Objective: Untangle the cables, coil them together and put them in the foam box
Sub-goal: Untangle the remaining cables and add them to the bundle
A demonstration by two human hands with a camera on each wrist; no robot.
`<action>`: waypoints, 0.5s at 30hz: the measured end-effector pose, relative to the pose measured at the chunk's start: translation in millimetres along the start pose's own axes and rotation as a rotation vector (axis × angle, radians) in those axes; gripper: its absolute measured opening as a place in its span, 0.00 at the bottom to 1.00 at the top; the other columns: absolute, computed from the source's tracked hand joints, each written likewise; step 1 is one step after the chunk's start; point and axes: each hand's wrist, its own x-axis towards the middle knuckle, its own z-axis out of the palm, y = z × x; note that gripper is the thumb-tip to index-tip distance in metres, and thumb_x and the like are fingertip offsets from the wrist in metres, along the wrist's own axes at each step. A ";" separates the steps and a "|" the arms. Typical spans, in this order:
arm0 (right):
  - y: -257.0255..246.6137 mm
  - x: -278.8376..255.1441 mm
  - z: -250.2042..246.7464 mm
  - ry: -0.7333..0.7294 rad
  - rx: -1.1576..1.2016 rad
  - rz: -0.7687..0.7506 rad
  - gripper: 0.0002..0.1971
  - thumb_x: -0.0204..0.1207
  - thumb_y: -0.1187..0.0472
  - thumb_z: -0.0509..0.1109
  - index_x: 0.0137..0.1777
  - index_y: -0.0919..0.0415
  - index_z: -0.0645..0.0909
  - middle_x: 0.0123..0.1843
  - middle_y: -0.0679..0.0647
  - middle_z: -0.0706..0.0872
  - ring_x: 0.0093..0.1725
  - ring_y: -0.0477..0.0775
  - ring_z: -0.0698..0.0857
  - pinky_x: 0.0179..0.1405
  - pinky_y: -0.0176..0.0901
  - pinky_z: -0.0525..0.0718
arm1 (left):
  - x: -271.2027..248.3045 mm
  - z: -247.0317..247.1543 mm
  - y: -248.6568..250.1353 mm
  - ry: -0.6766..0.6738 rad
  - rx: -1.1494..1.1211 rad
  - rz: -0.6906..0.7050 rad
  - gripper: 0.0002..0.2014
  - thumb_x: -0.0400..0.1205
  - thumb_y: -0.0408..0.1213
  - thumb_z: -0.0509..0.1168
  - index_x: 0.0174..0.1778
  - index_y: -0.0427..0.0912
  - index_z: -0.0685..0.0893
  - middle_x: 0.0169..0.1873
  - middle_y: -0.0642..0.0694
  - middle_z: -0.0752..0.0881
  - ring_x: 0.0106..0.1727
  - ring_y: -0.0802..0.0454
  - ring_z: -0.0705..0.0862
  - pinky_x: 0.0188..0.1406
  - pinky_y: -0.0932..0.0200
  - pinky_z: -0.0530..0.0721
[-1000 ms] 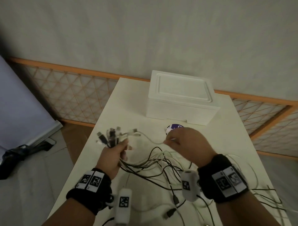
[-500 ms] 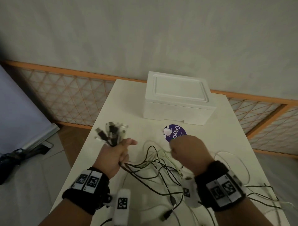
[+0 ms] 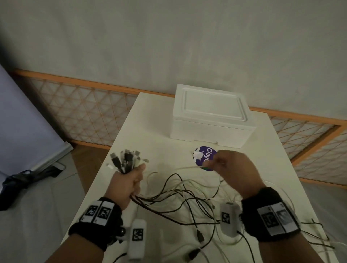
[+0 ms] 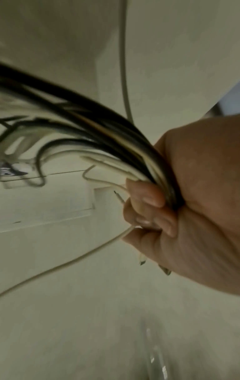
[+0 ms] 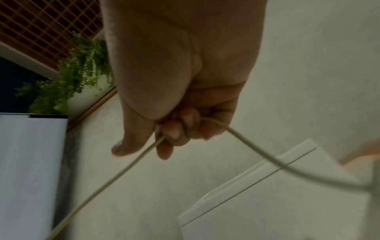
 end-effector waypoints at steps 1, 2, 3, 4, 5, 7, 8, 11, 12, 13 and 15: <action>10.4 -1.1 -4.2 0.055 0.031 0.034 0.24 0.71 0.34 0.65 0.32 0.56 0.79 0.27 0.51 0.80 0.32 0.54 0.80 0.35 0.48 0.79 | 6.6 -8.6 -0.7 0.045 0.007 -0.004 0.16 0.81 0.32 0.68 0.29 0.44 0.71 0.19 0.50 0.67 0.13 0.58 0.58 0.14 0.67 0.57; 19.6 -2.2 -9.1 0.111 0.045 0.067 0.24 0.72 0.35 0.65 0.30 0.56 0.79 0.25 0.51 0.79 0.31 0.54 0.80 0.33 0.48 0.78 | 12.5 -17.1 -1.1 0.085 0.017 -0.006 0.17 0.81 0.33 0.68 0.29 0.44 0.71 0.18 0.51 0.67 0.13 0.57 0.58 0.14 0.67 0.58; 28.1 -3.0 -14.4 0.165 0.050 0.105 0.24 0.72 0.36 0.66 0.28 0.56 0.78 0.23 0.50 0.79 0.30 0.53 0.80 0.32 0.47 0.77 | 18.5 -25.8 -2.5 0.122 0.019 -0.015 0.16 0.81 0.33 0.68 0.29 0.45 0.71 0.17 0.51 0.67 0.13 0.57 0.58 0.14 0.67 0.58; 35.0 -3.4 -19.8 0.211 0.064 0.147 0.24 0.73 0.37 0.67 0.27 0.56 0.77 0.23 0.50 0.79 0.29 0.51 0.80 0.32 0.47 0.77 | 24.7 -34.8 -4.8 0.150 0.013 -0.031 0.16 0.81 0.34 0.68 0.30 0.45 0.71 0.16 0.52 0.67 0.14 0.57 0.58 0.14 0.66 0.59; 40.7 -3.0 -24.0 0.240 0.082 0.180 0.24 0.73 0.37 0.67 0.25 0.55 0.76 0.22 0.50 0.79 0.29 0.50 0.80 0.32 0.46 0.77 | 29.4 -42.2 -7.3 0.173 0.014 -0.051 0.15 0.81 0.35 0.68 0.32 0.46 0.71 0.16 0.52 0.66 0.14 0.57 0.58 0.14 0.66 0.59; 45.8 -2.1 -27.2 0.251 0.085 0.200 0.24 0.73 0.38 0.68 0.24 0.54 0.75 0.22 0.49 0.79 0.29 0.49 0.80 0.32 0.46 0.77 | 34.8 -51.2 -13.8 0.200 0.040 -0.077 0.15 0.82 0.35 0.67 0.32 0.47 0.70 0.16 0.52 0.65 0.14 0.57 0.58 0.14 0.65 0.58; 44.8 -2.0 -26.5 0.250 0.083 0.197 0.23 0.72 0.38 0.69 0.25 0.54 0.75 0.22 0.49 0.79 0.29 0.49 0.80 0.31 0.45 0.77 | 36.0 -52.7 -16.7 0.209 0.054 -0.083 0.15 0.82 0.35 0.67 0.32 0.47 0.69 0.16 0.52 0.65 0.14 0.57 0.57 0.15 0.64 0.57; 41.5 -2.3 -21.9 0.248 0.128 0.180 0.21 0.67 0.38 0.74 0.25 0.53 0.76 0.23 0.48 0.79 0.29 0.48 0.80 0.30 0.43 0.75 | 38.2 -54.8 -17.9 0.247 0.059 -0.087 0.16 0.82 0.33 0.66 0.31 0.46 0.70 0.14 0.52 0.66 0.14 0.57 0.58 0.16 0.64 0.57; 40.4 -3.4 -22.0 0.243 0.156 0.167 0.20 0.65 0.39 0.76 0.25 0.54 0.78 0.23 0.48 0.79 0.29 0.47 0.79 0.29 0.43 0.74 | 39.9 -58.3 -16.7 0.267 0.055 -0.086 0.15 0.82 0.33 0.66 0.31 0.46 0.70 0.14 0.53 0.66 0.13 0.57 0.59 0.16 0.65 0.57; 39.6 -4.6 -22.8 0.234 0.180 0.146 0.18 0.64 0.41 0.78 0.26 0.53 0.79 0.23 0.47 0.78 0.28 0.45 0.78 0.28 0.42 0.73 | 41.9 -62.9 -15.3 0.294 0.052 -0.086 0.14 0.82 0.33 0.66 0.32 0.45 0.72 0.13 0.53 0.67 0.13 0.57 0.59 0.15 0.66 0.58; 41.7 -6.2 -25.0 0.209 0.193 0.101 0.12 0.65 0.47 0.80 0.27 0.46 0.81 0.25 0.47 0.78 0.29 0.45 0.77 0.29 0.38 0.71 | 43.8 -72.3 -13.6 0.353 0.053 -0.085 0.09 0.82 0.34 0.67 0.37 0.44 0.77 0.15 0.52 0.71 0.13 0.58 0.61 0.14 0.68 0.60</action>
